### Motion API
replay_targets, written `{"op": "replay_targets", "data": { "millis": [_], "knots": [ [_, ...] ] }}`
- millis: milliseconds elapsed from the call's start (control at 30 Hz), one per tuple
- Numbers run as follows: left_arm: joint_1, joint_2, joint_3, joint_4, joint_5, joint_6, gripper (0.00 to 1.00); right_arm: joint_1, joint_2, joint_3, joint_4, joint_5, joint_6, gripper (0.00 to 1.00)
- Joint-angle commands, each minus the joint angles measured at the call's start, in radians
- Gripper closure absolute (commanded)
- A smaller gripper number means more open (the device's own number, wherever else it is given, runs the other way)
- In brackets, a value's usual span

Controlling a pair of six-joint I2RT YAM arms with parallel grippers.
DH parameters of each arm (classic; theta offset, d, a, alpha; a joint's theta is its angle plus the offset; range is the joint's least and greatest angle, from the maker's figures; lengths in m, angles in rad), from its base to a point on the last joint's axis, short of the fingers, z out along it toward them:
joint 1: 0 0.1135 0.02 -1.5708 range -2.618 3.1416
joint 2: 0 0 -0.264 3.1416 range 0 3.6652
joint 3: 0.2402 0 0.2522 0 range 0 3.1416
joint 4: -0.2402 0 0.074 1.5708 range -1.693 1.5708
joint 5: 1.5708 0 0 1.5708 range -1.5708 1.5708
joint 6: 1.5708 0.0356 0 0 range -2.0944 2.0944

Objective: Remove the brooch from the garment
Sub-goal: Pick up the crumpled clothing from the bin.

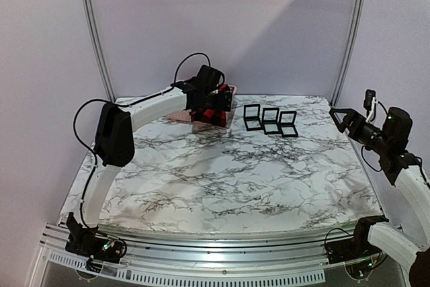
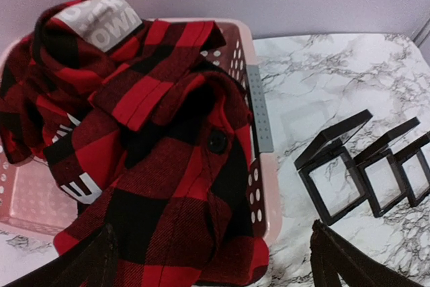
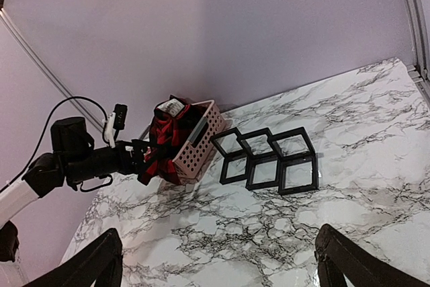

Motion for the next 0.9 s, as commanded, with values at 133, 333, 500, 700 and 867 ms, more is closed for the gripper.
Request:
{"op": "replay_targets", "data": {
  "millis": [133,333,500,700,867],
  "knots": [
    [0.025,0.082,0.044,-0.026,-0.016,0.013,0.00,0.008,-0.030,-0.017,0.004,-0.011,0.013,0.01],
    [0.040,0.111,0.068,-0.020,-0.027,0.001,0.21,0.008,-0.033,-0.025,0.006,-0.020,0.023,0.01],
    [0.054,0.124,0.083,-0.020,-0.013,-0.001,0.70,0.008,-0.038,-0.028,0.004,-0.016,0.024,0.01],
    [0.058,0.062,0.082,0.004,0.007,0.014,1.00,0.008,-0.037,-0.028,0.007,-0.018,0.027,0.01],
    [0.058,-0.059,0.082,0.051,0.017,0.045,1.00,0.008,-0.036,-0.021,0.007,-0.028,0.034,0.01]
  ]
}}
